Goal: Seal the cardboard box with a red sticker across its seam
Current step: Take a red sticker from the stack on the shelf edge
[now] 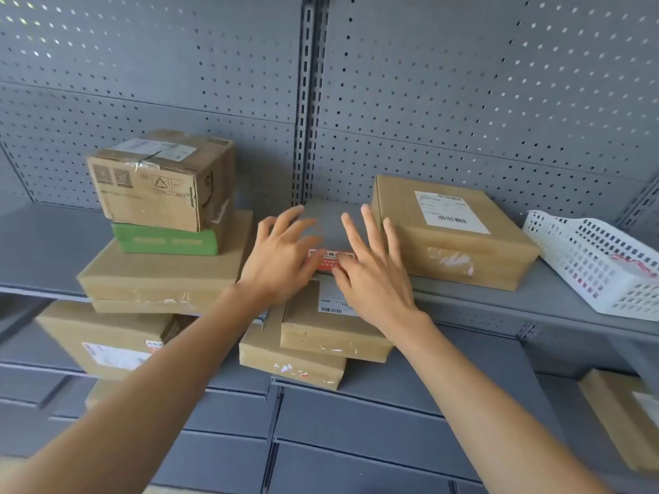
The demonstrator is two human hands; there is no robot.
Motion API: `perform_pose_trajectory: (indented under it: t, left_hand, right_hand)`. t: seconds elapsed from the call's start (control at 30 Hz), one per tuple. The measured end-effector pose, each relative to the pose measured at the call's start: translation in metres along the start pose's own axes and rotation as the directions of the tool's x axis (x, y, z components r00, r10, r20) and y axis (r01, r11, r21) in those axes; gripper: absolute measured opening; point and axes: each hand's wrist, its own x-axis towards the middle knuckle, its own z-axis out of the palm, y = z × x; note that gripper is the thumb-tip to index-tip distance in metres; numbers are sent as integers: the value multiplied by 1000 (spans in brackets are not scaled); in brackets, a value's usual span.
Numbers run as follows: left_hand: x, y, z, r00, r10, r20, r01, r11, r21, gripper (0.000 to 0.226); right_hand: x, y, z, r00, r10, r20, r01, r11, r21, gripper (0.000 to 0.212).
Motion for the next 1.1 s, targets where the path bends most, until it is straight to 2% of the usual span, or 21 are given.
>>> perform_pose_trajectory:
  t: [0.1, 0.2, 0.33, 0.47, 0.6, 0.7, 0.8, 0.9, 1.0, 1.1]
  left_hand:
    - [-16, 3, 4, 999, 26, 21, -26, 1000, 1, 38]
    - [-29, 6, 5, 999, 52, 3, -52, 999, -9, 35]
    - [-35, 0, 4, 990, 132, -53, -133, 991, -3, 35]
    - [-33, -7, 3, 975, 166, -144, -177, 982, -63, 20]
    - [-24, -2, -5, 957, 158, -245, -183, 980, -84, 13]
    - [-16, 1, -10, 951, 143, -275, -176, 979, -100, 13]
    - [-8, 3, -17, 931, 121, -343, -156, 985, -76, 17]
    - [4, 10, -24, 886, 99, -453, -152, 985, -81, 15]
    - [18, 21, -30, 852, 126, -508, -190, 979, -75, 16]
    - [33, 33, -31, 838, 152, -524, -224, 971, -78, 17]
  right_hand:
    - [-6, -2, 3, 999, 9, 45, -9, 1000, -9, 52]
    - [-13, -1, 4, 1000, -7, 17, 6, 999, 50, 42]
    - [-15, 4, 6, 995, -34, -92, 41, 997, 72, 26]
    - [-14, 11, 8, 975, -35, -220, 64, 990, 128, 18]
    - [-10, 13, 2, 956, 52, -290, 24, 967, 253, 19]
    - [-9, 18, -11, 955, 169, -242, -60, 913, 404, 24]
    - [-10, 22, -30, 929, 355, -107, -216, 753, 621, 32]
    - [-14, 26, -45, 862, 505, 41, -344, 524, 779, 31]
    - [-19, 34, -60, 800, 569, 192, -400, 267, 877, 21]
    - [-25, 44, -76, 774, 534, 339, -416, 26, 909, 16]
